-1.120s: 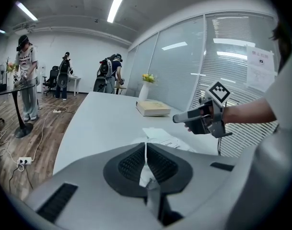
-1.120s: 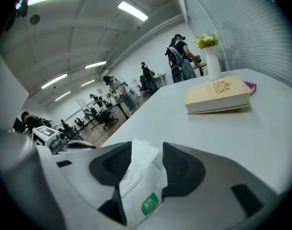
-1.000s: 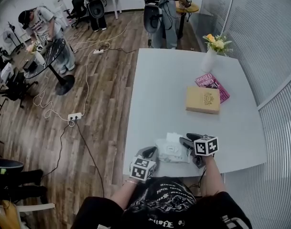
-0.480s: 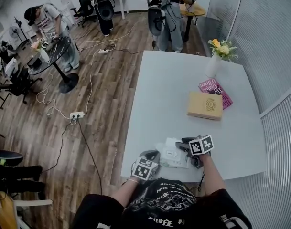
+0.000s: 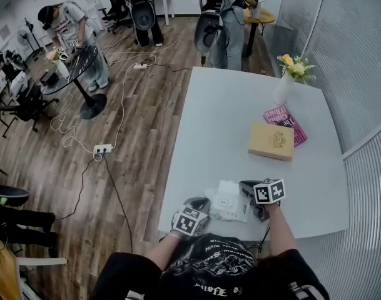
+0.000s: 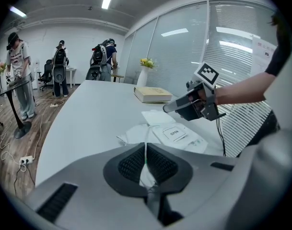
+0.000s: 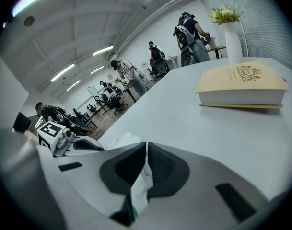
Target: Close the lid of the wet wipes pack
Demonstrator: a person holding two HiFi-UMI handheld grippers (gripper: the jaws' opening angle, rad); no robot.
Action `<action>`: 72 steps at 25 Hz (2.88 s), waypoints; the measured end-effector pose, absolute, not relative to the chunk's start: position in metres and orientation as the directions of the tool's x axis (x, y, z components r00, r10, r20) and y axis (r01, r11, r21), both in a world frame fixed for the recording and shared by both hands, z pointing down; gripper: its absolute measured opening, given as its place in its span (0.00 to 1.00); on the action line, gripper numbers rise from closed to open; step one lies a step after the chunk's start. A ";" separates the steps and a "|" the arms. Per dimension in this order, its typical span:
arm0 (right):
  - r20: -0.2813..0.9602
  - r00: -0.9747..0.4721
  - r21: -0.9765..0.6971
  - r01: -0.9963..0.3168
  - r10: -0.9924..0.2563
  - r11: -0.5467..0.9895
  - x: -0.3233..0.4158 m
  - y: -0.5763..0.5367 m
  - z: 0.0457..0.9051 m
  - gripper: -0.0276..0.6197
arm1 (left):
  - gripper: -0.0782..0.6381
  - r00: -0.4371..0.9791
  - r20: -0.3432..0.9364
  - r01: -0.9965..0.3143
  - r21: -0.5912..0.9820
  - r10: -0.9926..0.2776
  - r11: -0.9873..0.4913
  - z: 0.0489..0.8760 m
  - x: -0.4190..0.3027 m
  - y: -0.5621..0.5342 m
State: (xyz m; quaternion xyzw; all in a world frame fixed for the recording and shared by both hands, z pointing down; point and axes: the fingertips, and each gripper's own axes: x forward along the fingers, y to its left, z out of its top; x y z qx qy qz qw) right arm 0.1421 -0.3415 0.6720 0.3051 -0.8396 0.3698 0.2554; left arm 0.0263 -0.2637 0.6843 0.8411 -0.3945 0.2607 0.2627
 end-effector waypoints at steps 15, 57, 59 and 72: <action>0.576 -0.736 -0.458 -0.651 -0.356 0.605 0.138 -0.329 0.643 0.05 | 0.13 0.549 0.634 -0.815 0.263 -0.545 -0.516 0.683 0.025 -0.266; 0.585 -0.798 -0.545 -0.518 -0.143 0.659 0.116 -0.246 0.643 0.06 | 0.13 0.563 0.621 -0.809 0.276 -0.545 -0.520 0.684 0.024 -0.263; 0.594 -0.791 -0.538 -0.527 -0.147 0.658 0.111 -0.245 0.647 0.06 | 0.13 0.564 0.622 -0.808 0.277 -0.544 -0.521 0.683 0.024 -0.263; 0.682 -0.713 -0.463 -0.595 -0.165 0.657 0.094 -0.238 0.672 0.04 | 0.13 0.520 0.637 -0.832 0.228 -0.569 -0.506 0.681 0.022 -0.261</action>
